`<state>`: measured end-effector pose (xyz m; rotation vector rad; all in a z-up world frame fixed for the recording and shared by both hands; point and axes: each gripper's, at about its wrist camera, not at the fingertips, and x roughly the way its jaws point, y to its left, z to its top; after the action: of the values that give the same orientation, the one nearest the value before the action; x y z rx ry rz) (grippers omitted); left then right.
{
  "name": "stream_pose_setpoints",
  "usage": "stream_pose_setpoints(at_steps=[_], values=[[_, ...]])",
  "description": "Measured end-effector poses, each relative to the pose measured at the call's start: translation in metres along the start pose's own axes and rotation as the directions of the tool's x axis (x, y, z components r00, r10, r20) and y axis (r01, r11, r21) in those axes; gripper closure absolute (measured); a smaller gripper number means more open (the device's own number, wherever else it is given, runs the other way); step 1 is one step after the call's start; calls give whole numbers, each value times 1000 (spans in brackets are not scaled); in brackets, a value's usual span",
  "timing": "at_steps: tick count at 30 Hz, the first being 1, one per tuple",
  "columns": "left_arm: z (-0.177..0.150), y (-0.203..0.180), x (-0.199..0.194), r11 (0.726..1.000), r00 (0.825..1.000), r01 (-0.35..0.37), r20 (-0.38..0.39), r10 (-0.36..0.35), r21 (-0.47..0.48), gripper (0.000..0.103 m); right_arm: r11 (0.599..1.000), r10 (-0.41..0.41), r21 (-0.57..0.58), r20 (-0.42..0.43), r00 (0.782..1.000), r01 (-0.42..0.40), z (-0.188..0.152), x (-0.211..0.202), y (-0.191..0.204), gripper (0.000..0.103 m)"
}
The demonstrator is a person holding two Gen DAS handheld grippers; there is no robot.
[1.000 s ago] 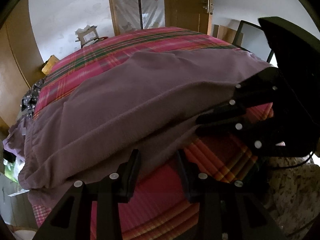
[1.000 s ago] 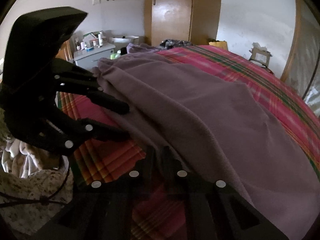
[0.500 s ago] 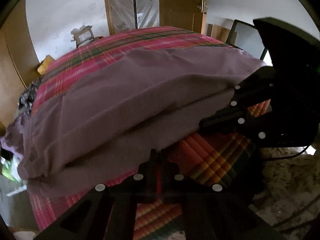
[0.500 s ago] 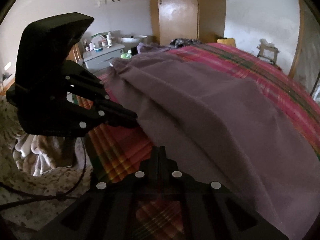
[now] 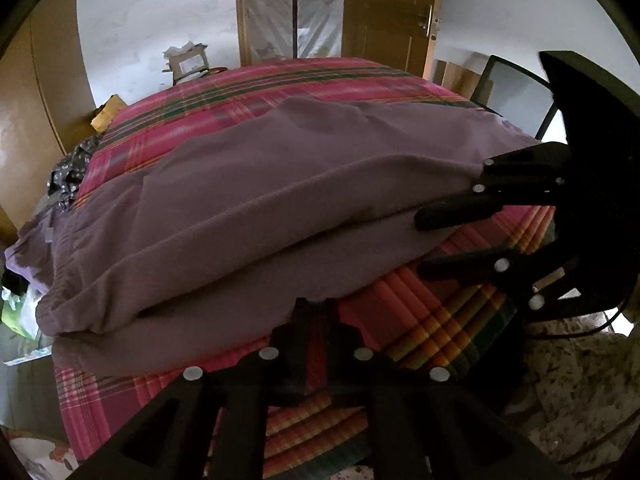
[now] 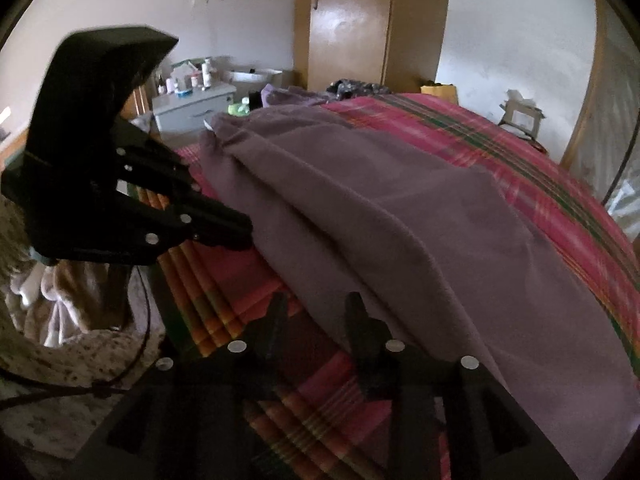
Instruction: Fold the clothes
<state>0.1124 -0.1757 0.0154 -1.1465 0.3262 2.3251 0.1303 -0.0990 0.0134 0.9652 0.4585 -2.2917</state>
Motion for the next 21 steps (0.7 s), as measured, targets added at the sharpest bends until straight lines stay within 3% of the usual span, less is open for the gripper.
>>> stream_pose_setpoints(at_steps=[3,7,9,11,13,21], values=[[0,-6,-1,999,1000,-31,-4,31,27,88,999,-27,-25,-5,1000,27,0,6,1,69],[1,-5,-1,999,999,-41,-7,41,22,86,1000,8,6,-1,1000,-8,0,7,-7,70],[1,-4,0,999,999,-37,-8,37,11,86,999,23,32,-1,1000,-23,0,9,-9,76],[2,-3,0,999,999,-33,-9,33,0,86,998,15,57,-2,1000,-14,0,9,-12,94],[1,-2,0,999,999,-32,-10,32,-4,86,996,24,84,-4,1000,-23,0,8,-15,98],[-1,-1,-2,999,999,-30,-11,30,-15,86,997,29,65,1,1000,-29,-5,1,-5,101]])
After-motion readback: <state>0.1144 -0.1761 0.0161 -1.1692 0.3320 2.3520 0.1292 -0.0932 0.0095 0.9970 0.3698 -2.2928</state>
